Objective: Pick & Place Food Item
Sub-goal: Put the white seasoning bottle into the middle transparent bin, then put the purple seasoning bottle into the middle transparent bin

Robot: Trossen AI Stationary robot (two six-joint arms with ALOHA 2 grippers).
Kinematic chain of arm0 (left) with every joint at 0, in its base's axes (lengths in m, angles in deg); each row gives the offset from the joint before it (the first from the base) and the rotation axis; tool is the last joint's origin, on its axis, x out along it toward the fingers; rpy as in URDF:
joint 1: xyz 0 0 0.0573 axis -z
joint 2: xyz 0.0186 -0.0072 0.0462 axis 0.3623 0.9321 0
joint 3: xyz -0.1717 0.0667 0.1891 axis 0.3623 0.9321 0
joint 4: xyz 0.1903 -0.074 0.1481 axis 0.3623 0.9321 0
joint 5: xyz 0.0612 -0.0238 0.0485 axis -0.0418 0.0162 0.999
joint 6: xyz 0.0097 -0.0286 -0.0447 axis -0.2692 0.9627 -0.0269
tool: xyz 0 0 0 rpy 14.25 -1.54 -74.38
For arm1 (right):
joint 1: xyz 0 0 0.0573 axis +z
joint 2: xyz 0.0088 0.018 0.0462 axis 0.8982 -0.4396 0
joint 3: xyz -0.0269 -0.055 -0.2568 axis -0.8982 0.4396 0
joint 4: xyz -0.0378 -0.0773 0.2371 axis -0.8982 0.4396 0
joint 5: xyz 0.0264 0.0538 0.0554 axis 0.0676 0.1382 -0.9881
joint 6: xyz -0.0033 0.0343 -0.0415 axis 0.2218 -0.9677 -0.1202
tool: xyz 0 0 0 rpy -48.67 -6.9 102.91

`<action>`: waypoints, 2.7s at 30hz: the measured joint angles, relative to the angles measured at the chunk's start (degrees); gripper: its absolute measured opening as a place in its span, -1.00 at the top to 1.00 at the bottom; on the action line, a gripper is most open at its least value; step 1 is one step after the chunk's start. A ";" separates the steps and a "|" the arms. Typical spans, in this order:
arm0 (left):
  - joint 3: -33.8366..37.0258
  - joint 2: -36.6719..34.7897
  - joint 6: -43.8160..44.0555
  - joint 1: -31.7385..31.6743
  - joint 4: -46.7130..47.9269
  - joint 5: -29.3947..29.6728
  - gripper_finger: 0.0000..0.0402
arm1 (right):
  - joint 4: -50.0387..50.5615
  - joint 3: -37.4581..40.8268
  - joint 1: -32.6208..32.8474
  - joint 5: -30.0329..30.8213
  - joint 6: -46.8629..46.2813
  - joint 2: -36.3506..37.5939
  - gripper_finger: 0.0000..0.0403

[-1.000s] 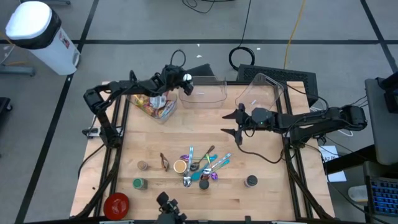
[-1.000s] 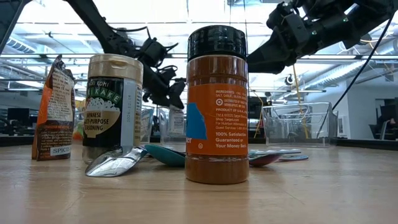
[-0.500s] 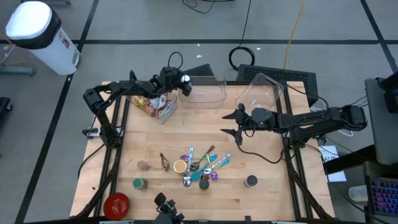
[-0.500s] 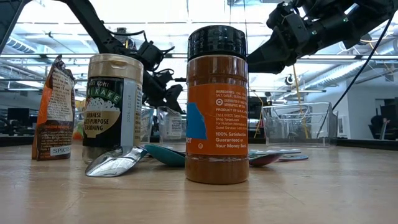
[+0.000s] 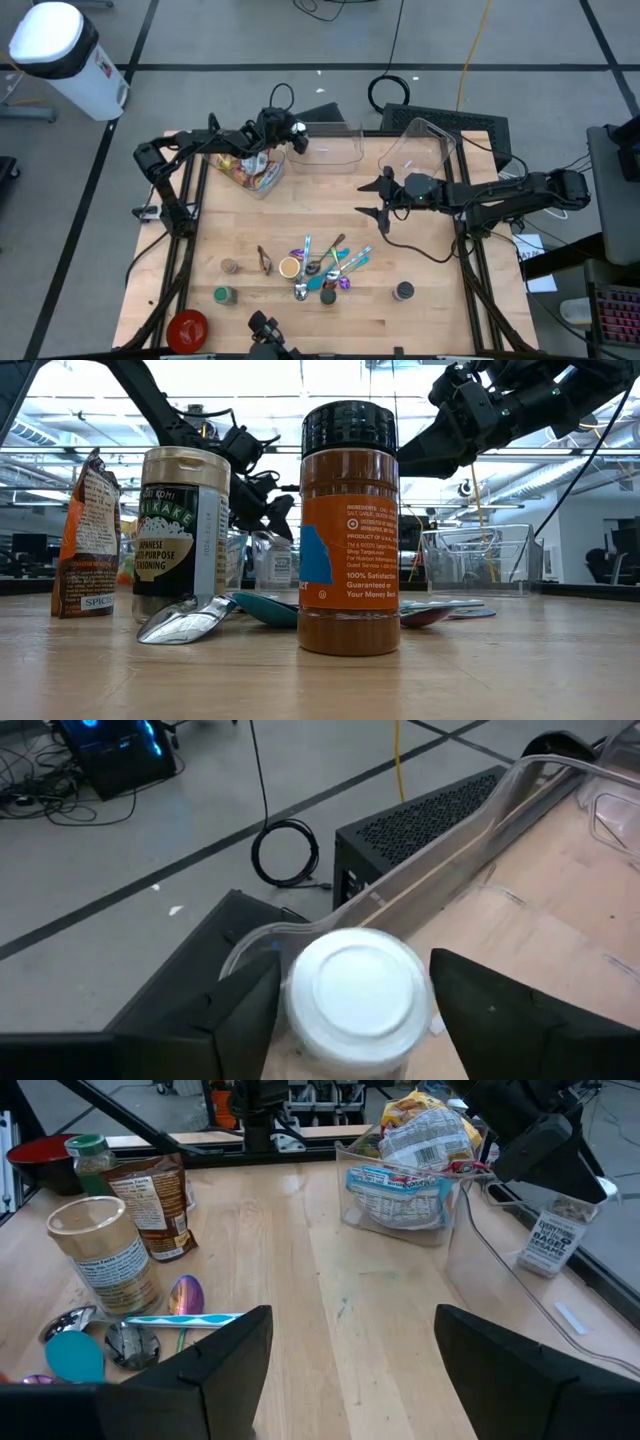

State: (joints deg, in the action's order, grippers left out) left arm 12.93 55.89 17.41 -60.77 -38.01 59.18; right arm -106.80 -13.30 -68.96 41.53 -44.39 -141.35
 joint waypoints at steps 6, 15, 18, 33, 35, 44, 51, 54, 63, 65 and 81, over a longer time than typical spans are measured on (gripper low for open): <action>0.00 0.00 -0.17 0.28 0.09 0.16 -0.28 | 0.00 0.00 0.00 0.01 0.00 0.00 -0.34; 0.07 -1.18 -3.48 0.32 0.35 0.06 -0.22 | 0.00 0.00 0.01 0.02 0.00 0.00 -0.34; 0.07 -3.25 -3.61 0.32 1.19 0.07 -0.24 | 0.00 0.00 0.01 0.02 0.00 0.00 -0.34; 0.06 -21.03 -1.38 3.63 16.31 -0.64 -0.27 | 0.06 0.00 0.01 0.04 0.00 0.00 -0.34; 0.06 -23.50 -1.45 4.87 18.58 -1.51 -0.26 | 0.07 0.00 0.01 0.04 0.00 0.00 -0.34; 3.36 -34.28 -3.92 14.45 25.13 -4.12 -0.27 | 1.03 -0.02 0.01 0.02 0.00 0.00 -0.34; 17.79 -48.10 -4.89 19.53 15.85 -2.90 -0.27 | 1.70 -0.02 0.01 0.02 -0.01 0.00 -0.34; 23.35 -55.08 -4.65 20.14 10.85 -2.60 -0.27 | 1.68 -0.02 0.01 0.02 -0.99 0.00 -0.34; 28.94 -69.65 -2.94 20.19 11.18 -8.86 -0.27 | 3.05 -0.04 0.07 -0.14 -5.57 0.01 -0.34; 29.38 -70.53 -1.76 20.19 11.18 -10.08 -0.27 | 3.14 -0.04 0.48 -0.23 -5.57 0.02 -0.34; 29.57 -67.06 -1.22 20.19 10.87 -10.55 -0.27 | -10.70 -0.04 14.99 -38.33 -3.45 -0.09 -0.34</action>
State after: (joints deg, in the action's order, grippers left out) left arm 42.50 -11.17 16.19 -40.57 -27.13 48.64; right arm -117.50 -13.34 -53.98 3.21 -47.84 -141.44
